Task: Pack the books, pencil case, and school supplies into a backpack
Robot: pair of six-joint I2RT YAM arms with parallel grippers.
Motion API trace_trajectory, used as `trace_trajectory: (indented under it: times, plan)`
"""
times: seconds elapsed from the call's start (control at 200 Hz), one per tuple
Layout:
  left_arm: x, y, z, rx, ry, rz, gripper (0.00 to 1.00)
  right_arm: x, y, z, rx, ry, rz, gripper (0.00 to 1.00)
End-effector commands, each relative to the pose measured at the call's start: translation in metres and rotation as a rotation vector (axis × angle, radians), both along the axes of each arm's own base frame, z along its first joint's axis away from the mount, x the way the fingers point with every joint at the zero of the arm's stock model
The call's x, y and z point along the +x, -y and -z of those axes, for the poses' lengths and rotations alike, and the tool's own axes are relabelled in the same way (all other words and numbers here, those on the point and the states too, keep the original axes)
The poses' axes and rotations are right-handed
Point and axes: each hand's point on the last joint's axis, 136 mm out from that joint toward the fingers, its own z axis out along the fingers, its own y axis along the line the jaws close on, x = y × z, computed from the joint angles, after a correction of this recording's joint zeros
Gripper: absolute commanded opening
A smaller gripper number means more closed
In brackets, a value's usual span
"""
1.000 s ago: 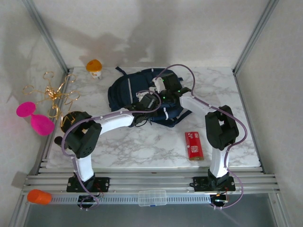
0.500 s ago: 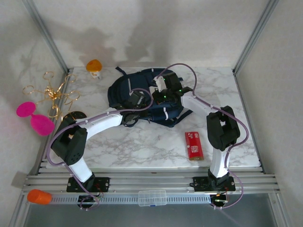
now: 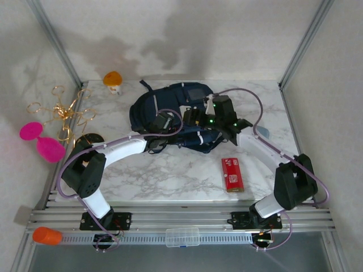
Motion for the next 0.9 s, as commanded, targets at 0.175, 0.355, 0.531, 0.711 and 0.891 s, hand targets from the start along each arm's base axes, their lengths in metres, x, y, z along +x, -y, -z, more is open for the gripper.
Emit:
trace_trajectory:
  times: [0.175,0.355,0.531,0.711,0.891]
  plan:
    - [0.008,0.011,-0.020,-0.074,0.060,0.030,0.00,0.012,-0.001,0.060,0.238,-0.435,0.423,0.72]
    - [0.009,0.014,-0.022,-0.073,0.066,0.051,0.00,0.023,-0.020,0.089,0.198,-0.526,0.521,0.62]
    - [0.010,0.017,-0.019,-0.055,0.053,0.069,0.00,0.044,-0.031,0.104,0.159,-0.515,0.588,0.56]
    - [0.012,0.021,-0.019,-0.067,0.053,0.082,0.00,0.062,-0.028,0.117,0.129,-0.470,0.643,0.45]
    - [0.014,0.024,-0.021,-0.073,0.052,0.081,0.00,0.074,-0.035,0.123,0.062,-0.385,0.587,0.14]
